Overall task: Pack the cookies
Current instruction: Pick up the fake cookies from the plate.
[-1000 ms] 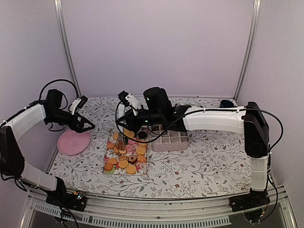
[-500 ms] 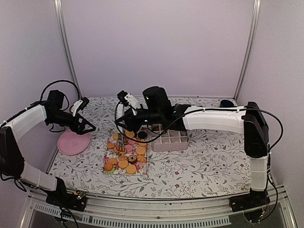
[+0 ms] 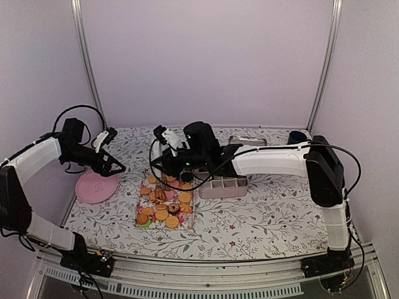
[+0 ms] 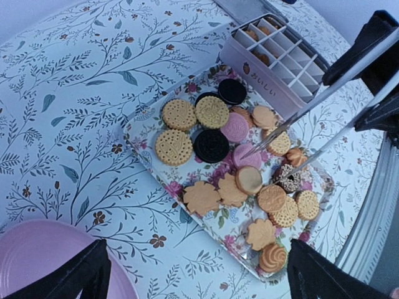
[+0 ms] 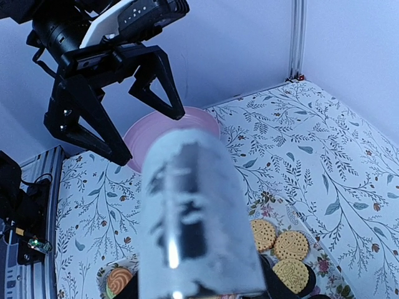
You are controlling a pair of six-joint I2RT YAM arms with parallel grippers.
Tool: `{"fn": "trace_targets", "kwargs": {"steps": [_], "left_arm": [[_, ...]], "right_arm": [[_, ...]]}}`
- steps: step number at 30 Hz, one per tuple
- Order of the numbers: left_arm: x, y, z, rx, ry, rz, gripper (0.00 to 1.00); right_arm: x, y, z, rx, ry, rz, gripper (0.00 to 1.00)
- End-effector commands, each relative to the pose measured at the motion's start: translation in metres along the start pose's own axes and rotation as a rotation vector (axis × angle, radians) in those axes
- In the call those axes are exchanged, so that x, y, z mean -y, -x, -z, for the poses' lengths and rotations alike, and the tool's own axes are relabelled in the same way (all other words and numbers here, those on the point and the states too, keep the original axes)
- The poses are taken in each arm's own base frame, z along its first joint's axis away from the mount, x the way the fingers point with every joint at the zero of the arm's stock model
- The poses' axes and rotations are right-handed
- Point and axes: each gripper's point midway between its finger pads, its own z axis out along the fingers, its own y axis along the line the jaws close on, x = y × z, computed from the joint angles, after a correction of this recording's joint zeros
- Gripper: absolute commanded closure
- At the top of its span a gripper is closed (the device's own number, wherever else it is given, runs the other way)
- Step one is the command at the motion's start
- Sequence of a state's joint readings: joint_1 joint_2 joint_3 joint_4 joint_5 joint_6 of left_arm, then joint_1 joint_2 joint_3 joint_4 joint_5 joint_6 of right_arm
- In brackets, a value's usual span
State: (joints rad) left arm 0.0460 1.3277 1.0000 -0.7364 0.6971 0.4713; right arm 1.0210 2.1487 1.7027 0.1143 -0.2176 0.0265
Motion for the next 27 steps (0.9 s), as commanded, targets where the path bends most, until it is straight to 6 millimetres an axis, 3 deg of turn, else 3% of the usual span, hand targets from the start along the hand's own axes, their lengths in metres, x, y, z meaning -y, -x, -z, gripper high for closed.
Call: {"fn": "trace_targets", "kwargs": {"steps": [1,12,27], "left_arm": [[0.005,0.003,0.001,0.016,-0.002,-0.03,0.01],[0.006,0.003,0.005,0.02,0.014,-0.04,0.01],[0.006,0.006,0.006,0.026,0.008,-0.032,0.01]], "right_arm": [[-0.001,0.033,-0.002,0.126,-0.008,0.003,0.59],[0.004,0.011,-0.015,0.12,-0.011,-0.009,0.6],[-0.002,-0.024,-0.011,0.056,0.026,-0.043,0.62]]}}
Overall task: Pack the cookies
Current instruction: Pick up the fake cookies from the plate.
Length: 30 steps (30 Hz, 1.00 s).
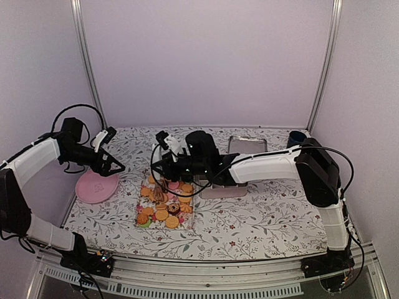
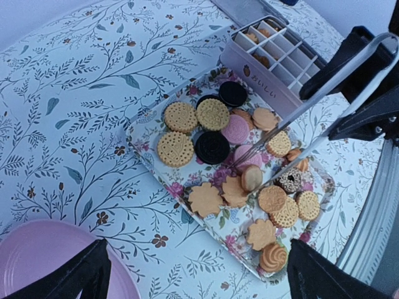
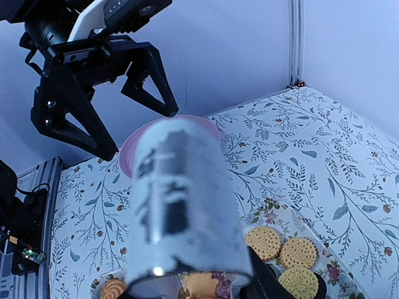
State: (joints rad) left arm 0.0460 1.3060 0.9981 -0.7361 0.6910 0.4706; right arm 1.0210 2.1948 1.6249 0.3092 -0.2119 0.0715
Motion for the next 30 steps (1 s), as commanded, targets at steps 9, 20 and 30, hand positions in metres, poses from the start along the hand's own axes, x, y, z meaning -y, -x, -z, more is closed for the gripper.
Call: {"fn": "trace_targets", "kwargs": {"steps": [9,20,30], "left_arm": [[0.005,0.007,0.001,0.017,-0.005,-0.024,0.01],[0.006,0.009,0.0,0.015,-0.005,-0.027,0.01],[0.005,0.009,-0.001,0.011,-0.005,-0.026,0.01]], "right_arm": [[-0.009,0.013,0.019,0.013,0.006,-0.013,0.9],[-0.012,0.058,0.044,0.079,-0.014,0.037,0.99],[0.019,0.101,0.076,0.148,-0.125,0.124,1.0]]}}
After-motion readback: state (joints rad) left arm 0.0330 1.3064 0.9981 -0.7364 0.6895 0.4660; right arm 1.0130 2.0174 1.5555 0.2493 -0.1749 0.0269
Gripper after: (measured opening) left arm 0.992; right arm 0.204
